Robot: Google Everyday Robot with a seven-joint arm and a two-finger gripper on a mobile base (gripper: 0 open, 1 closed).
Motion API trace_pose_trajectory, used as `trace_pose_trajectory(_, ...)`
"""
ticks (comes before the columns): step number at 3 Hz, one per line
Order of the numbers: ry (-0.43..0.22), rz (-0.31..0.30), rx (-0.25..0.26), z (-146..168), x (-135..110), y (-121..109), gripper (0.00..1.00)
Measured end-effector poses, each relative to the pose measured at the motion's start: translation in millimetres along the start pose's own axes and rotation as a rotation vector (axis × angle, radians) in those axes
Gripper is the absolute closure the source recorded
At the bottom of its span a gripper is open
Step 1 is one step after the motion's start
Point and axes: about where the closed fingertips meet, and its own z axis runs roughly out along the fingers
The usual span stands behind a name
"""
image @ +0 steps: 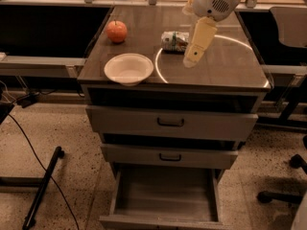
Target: Place apple into bottom drawer
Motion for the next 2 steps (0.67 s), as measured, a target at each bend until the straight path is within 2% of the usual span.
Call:
trace_pose_trajectory(1, 0.0, 0.0, 0.0, 0.0, 0.0, -0.1, 0.0)
trace_pose_trajectory(2, -0.058, -0.011, 0.0, 12.9, -10.3, -23.2, 0.0)
